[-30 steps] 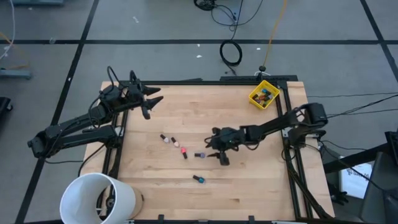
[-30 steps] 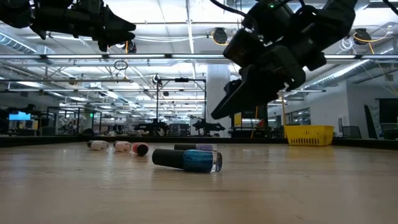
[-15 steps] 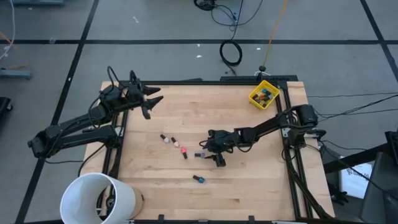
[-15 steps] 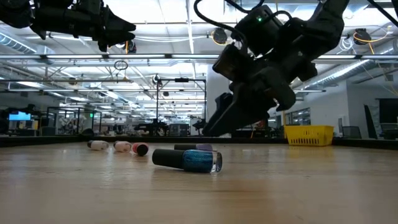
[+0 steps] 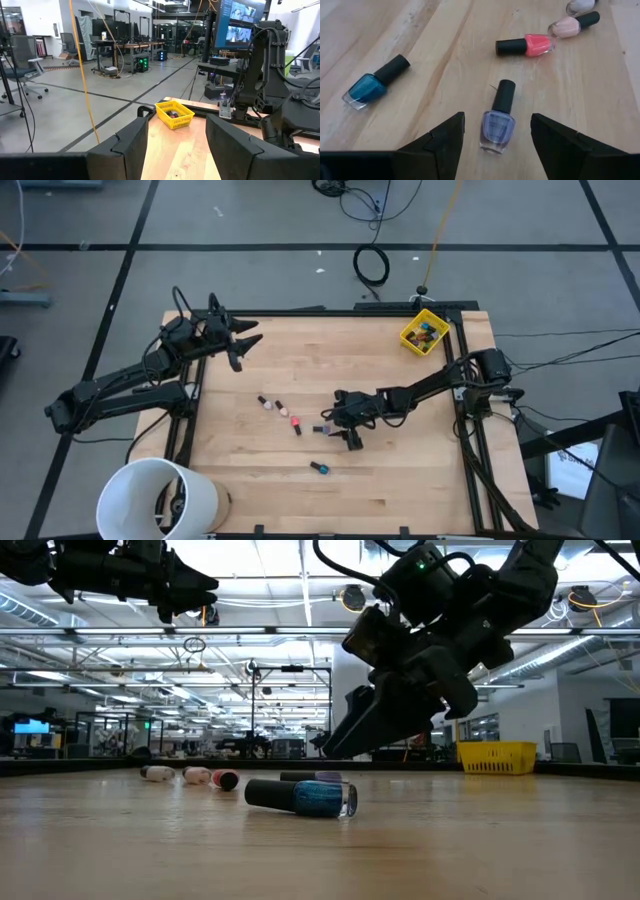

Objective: Pick & Place Nail Polish
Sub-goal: Put the dark blue nail polish bottle into the yellow bin

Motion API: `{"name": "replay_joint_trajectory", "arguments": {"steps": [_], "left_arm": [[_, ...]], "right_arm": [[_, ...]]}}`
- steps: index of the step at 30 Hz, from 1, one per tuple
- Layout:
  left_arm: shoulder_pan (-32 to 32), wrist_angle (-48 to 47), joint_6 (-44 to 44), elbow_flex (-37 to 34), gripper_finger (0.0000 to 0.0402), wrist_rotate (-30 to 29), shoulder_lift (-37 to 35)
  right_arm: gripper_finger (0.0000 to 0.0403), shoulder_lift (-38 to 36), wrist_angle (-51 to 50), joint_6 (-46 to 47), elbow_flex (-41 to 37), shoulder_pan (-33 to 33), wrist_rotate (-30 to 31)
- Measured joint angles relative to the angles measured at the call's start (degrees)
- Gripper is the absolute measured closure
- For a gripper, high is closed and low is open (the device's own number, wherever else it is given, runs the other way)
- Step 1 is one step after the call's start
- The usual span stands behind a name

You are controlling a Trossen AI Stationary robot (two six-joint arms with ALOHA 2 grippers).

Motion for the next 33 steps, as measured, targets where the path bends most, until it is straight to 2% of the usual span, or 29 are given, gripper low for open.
{"name": "replay_joint_trajectory", "arguments": {"steps": [6, 10, 14, 19, 21, 25, 30, 33], "left_arm": [[0.0, -0.02, 0.0, 0.0, 0.0204, 0.0, 0.0], [0.0, 0.0, 0.0, 0.0, 0.0204, 0.0, 0.0], [0.0, 0.0, 0.0, 0.0, 0.0204, 0.0, 0.0], [0.0, 0.0, 0.0, 0.0, 0.0204, 0.0, 0.0], [0.0, 0.0, 0.0, 0.0, 0.0204, 0.0, 0.0], [0.0, 0.0, 0.0, 0.0, 0.0204, -0.01, 0.0], [0.0, 0.23, -0.73, 0.0, 0.0203, 0.0, 0.0], [-0.14, 1.69, -10.37, 0.0, 0.0204, 1.31, 0.0]], "right_arm": [[0.0188, -0.14, -0.06, -1.51, 0.0, 0.0, 0.11], [0.0193, -2.86, -4.85, -3.36, -0.02, -0.26, 0.15], [0.0211, -12.04, -15.85, -4.37, -0.08, -1.25, 0.12], [0.0249, -26.27, -31.85, 0.91, -0.19, -1.99, 0.18], [0.0265, -31.94, -34.81, 2.19, -1.85, -1.72, -0.01], [0.029, -42.53, -34.23, 1.61, -7.99, -1.25, -0.13], [0.0309, -54.29, -22.79, 1.53, -17.07, -1.29, -0.08], [0.0316, -59.99, -17.8, 1.88, -21.11, -1.29, -0.08]]}}
